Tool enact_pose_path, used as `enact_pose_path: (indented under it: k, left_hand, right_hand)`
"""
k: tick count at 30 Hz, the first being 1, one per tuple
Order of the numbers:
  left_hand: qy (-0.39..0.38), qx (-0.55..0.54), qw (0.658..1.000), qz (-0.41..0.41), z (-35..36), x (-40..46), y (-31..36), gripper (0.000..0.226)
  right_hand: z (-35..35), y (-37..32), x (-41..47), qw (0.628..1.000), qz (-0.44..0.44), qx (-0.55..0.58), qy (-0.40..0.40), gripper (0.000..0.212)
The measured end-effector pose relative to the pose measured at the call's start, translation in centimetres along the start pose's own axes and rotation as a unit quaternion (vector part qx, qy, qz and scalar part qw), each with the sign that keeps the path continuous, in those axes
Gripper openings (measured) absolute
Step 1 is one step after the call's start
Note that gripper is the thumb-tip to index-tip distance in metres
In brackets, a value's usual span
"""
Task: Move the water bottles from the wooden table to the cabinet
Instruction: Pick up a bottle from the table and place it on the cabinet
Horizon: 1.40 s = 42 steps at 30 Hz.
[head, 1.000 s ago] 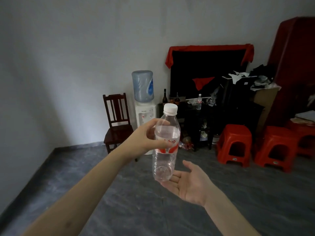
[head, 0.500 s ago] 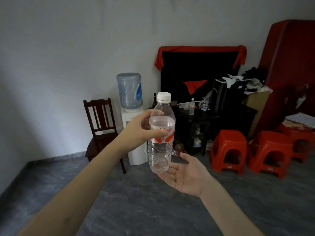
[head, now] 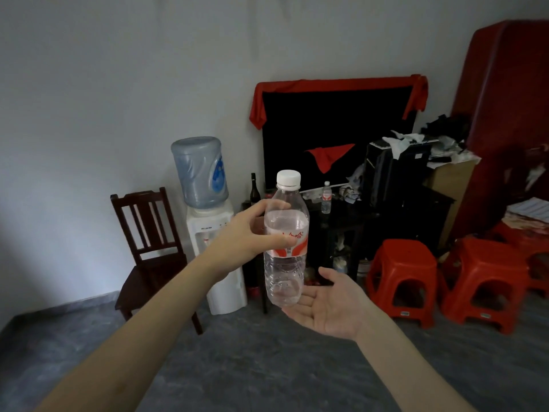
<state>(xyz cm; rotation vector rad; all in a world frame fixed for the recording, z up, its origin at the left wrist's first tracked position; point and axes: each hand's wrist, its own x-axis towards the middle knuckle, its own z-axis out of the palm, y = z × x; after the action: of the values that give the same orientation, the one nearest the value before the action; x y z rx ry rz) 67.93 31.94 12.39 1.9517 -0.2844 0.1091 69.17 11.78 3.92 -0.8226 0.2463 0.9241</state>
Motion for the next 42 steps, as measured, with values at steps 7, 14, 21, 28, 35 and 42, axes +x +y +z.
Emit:
enact_pose_path:
  k: [7, 14, 21, 28, 35, 42]
  left_hand:
    - [0.009, -0.008, 1.0, 0.003, 3.6, 11.3, -1.4, 0.055]
    - [0.008, -0.042, 0.999, 0.005, 4.7, 18.6, -4.6, 0.067]
    - [0.009, -0.041, 0.999, -0.004, 4.6, 26.9, -9.2, 0.051]
    - [0.018, -0.071, 0.997, -0.003, 0.3, 37.7, -14.1, 0.051]
    - [0.025, -0.063, 0.998, -0.009, -4.6, 47.6, -18.9, 0.05]
    - [0.035, -0.082, 0.996, -0.027, -7.3, 53.8, -23.3, 0.049]
  right_hand:
    - [-4.9, -10.6, 3.7, 1.0, -0.001, -0.029, 0.005, 0.076]
    - [-8.1, -16.5, 8.7, 1.0, 0.017, -0.024, 0.005, 0.075]
    - [-10.7, -22.6, 16.8, 0.999, 0.028, -0.007, 0.025, 0.07]
    - [-9.8, -29.6, 27.1, 0.998, 0.005, 0.032, 0.053, 0.06]
    - [-8.3, -36.2, 36.6, 0.997, 0.008, 0.044, 0.056, 0.063]
    - [-8.8, -40.5, 43.0, 0.996, 0.016, 0.072, 0.052, 0.063]
